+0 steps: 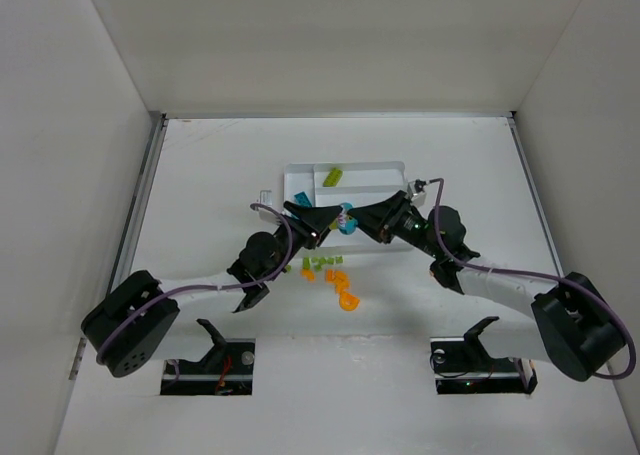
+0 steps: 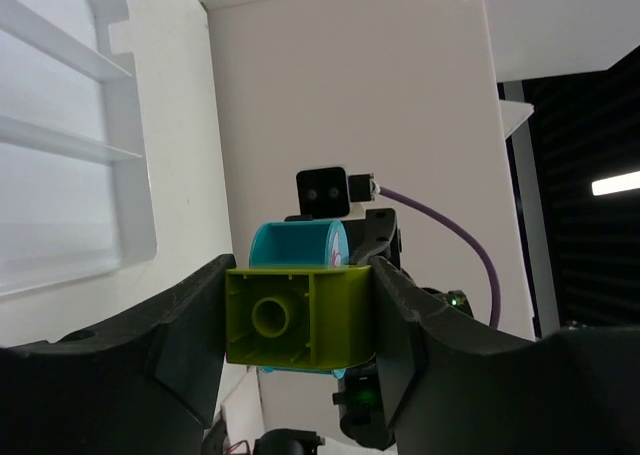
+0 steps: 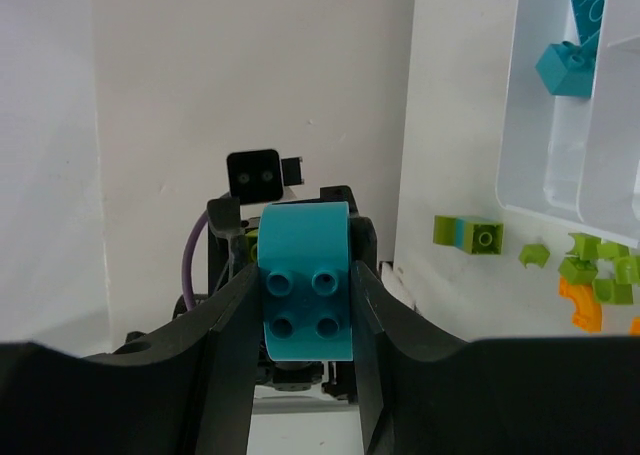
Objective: Sort the legos into containers by color
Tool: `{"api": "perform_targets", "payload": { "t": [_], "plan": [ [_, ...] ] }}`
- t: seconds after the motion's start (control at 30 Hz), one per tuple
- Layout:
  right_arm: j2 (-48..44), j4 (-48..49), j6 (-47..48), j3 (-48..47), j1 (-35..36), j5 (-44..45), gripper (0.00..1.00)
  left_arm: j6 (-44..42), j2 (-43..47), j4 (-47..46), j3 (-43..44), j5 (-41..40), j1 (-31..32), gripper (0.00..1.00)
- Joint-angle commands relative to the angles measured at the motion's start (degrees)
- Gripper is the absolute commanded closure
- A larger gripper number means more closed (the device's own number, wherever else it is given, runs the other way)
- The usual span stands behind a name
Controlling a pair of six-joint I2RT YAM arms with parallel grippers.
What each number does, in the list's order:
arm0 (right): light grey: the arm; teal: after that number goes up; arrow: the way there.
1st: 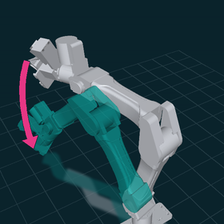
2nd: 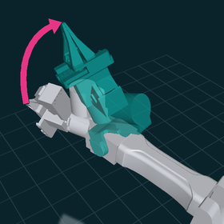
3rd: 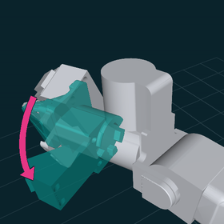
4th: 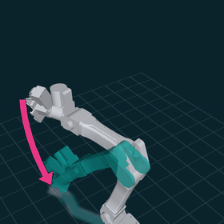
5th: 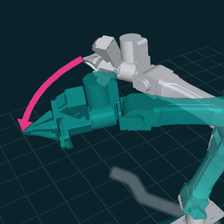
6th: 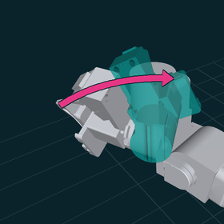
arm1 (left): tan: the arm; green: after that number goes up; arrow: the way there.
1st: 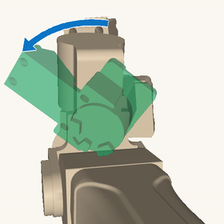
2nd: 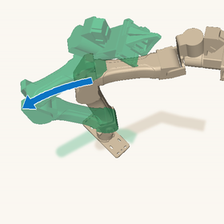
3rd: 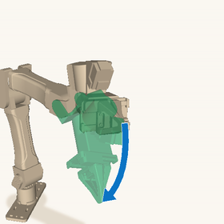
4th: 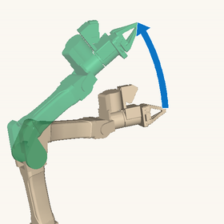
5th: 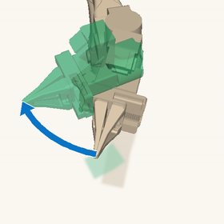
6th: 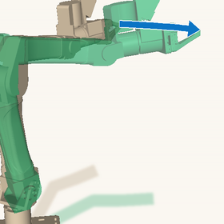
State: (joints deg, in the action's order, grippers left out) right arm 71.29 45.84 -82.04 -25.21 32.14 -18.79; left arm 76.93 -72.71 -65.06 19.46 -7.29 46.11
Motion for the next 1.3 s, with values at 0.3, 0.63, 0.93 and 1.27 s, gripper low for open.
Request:
{"api": "perform_targets", "payload": {
  "t": [0.3,0.63,0.93,1.27],
  "plan": [
    [-2.12,0.13,3.99,-1.68,-3.88,-0.37,0.81,-11.26,9.07,7.57,-2.06,-3.78,-3.96,0.62],
    [10.96,-11.03,15.58,-14.32,3.84,6.3,0.81,-22.94,23.04,28.91,1.62,-5.54,-7.92,0.62],
    [26.17,-22.72,24.64,-29.62,9.56,13.06,0.81,-31.84,27.88,45.1,5.76,-10.64,-7.57,0.62],
    [31.8,-32.3,33.61,-37.71,13.78,24.06,0.79,-32.8,28.5,48.18,5.41,-11.17,-8.89,0.62]
  ]
}}
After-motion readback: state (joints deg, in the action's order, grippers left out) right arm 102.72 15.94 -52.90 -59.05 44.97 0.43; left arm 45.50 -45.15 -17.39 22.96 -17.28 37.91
